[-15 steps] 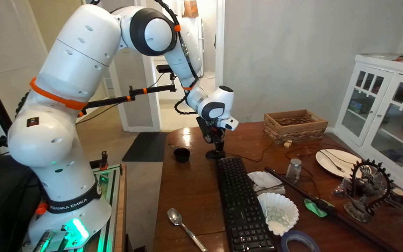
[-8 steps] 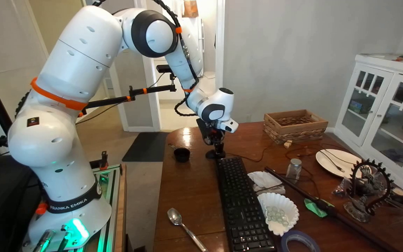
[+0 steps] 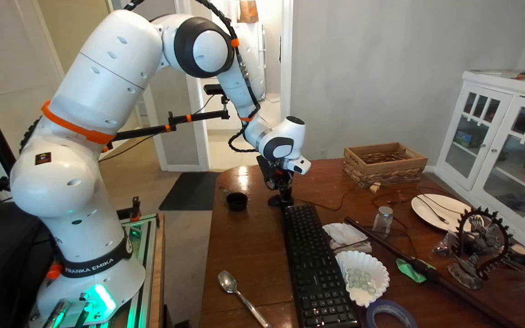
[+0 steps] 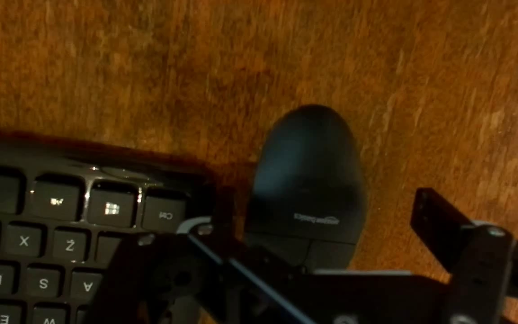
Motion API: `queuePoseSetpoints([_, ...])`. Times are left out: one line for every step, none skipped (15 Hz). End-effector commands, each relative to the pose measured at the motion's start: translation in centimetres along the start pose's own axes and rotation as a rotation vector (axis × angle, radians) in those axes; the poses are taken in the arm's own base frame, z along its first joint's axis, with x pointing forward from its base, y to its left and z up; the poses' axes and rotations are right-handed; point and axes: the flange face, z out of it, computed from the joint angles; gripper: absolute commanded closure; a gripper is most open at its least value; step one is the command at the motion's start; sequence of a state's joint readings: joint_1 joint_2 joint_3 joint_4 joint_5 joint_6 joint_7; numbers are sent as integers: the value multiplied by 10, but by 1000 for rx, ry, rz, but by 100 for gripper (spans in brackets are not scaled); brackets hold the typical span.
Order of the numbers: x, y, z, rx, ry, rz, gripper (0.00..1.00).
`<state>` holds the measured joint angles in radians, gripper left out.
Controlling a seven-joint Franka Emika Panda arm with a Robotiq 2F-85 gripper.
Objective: Move the mouse slightly to the left and back
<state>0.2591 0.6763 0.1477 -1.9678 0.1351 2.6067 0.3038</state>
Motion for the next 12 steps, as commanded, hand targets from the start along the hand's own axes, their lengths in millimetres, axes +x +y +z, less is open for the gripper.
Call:
queuePoseSetpoints([6,-6,6,-3,1,48,0])
queuePoseSetpoints([6,-8,6,-6,-1,63,0])
queuePoseSetpoints([6,-10,6,-7,-1,79,2])
queuePoseSetpoints([6,-12,4,-20,1,101,2])
queuePoseSetpoints([6,-13,4,-18,0,119,2])
queuePoseSetpoints([5,-15,3,-25,1,142,2])
queuePoseSetpoints([4,-17,3,-28,-1,160,1])
queuePoseSetpoints([3,-20,3,-35,-2,176,0])
queuePoseSetpoints([2,-22,3,-43,0,186,0])
queuePoseSetpoints([2,-23,4,-46,-2,193,0])
queuePoseSetpoints([2,-25,5,-56,-1,187,0])
queuePoseSetpoints([1,-26,7,-67,0,186,0])
